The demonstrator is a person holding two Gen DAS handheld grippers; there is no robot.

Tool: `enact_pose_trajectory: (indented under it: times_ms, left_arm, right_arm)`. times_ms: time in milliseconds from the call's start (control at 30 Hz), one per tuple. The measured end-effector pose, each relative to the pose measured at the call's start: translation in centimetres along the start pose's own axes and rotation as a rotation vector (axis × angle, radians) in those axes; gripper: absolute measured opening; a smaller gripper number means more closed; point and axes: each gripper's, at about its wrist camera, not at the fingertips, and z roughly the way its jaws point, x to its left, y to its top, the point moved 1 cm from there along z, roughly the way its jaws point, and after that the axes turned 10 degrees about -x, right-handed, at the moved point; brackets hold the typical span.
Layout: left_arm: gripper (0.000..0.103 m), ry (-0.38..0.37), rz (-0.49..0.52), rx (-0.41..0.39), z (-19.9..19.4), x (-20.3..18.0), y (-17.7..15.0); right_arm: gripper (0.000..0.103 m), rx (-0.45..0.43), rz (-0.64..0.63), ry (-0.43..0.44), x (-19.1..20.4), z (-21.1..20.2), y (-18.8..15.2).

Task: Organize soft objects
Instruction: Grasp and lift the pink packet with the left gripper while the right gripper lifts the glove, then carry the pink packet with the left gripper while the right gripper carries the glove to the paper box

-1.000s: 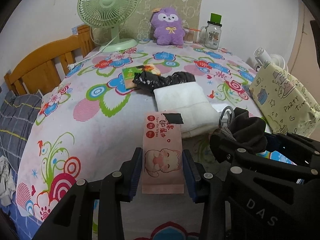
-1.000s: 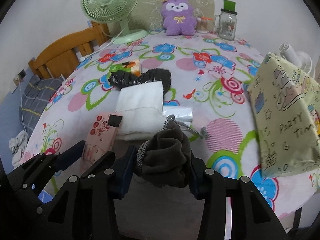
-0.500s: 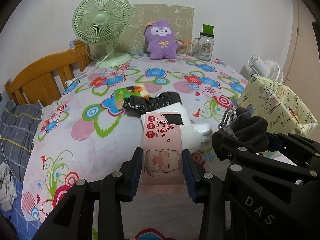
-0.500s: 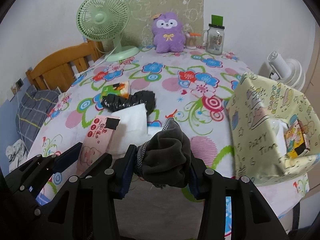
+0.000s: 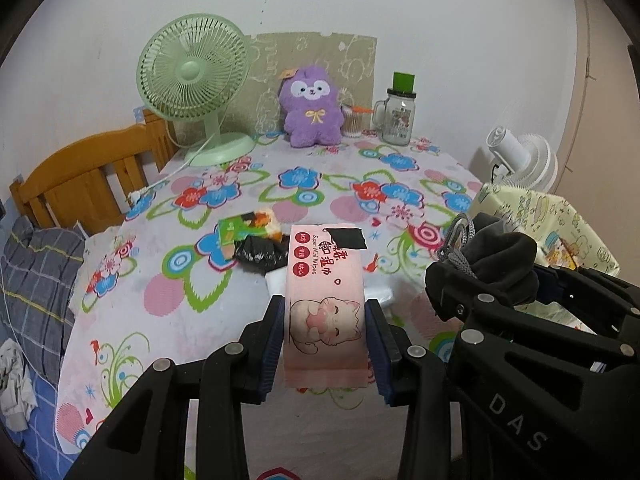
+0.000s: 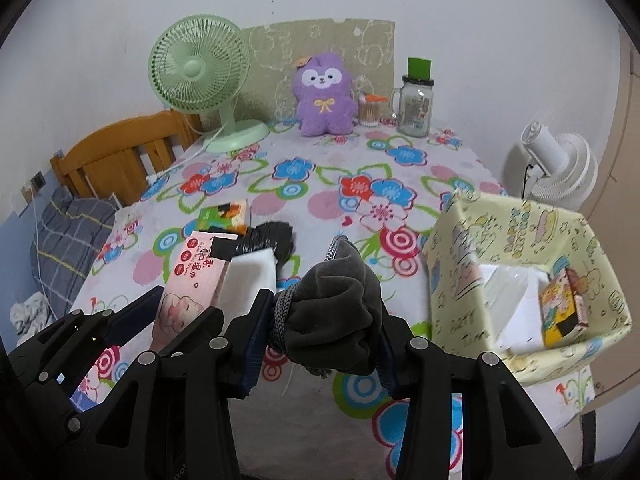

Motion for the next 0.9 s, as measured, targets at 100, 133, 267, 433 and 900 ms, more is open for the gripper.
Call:
enact_pose_trajectory:
  times_ms: [100,133,267,433,900]
  left_arm:
    - [0.04,-0.003,0.003,-0.011,-0.2,-0.4,0.7]
    - [0.04,-0.003,0.005,-0.015,-0.2,-0.5,0.9]
    - [0.04,-0.008,0.013,-0.025,-0.4,-1.1,1.7]
    - [0.04,-0.015,0.022,-0.036,-0.6,-1.8,2.6]
    - [0.04,-0.041,0.047,-0.079,-1.4,-4.4,5.0]
  right_arm:
    - [0.049,-0.02,-0.006,-0.007,-0.3,-0.6,0.7]
    - [0.049,-0.023,-0.005,-0.009,-0.5,-0.7,0.8]
    - [0.049,-0.036,0.002,-0.015,-1.1,-1.2,1.5]
    - [0.049,-0.052,0.009,-0.026,-1.8,-1.9,2.2]
    - [0.049,-0.095,0.027,-0.054,-4.2,-3.4,4.4]
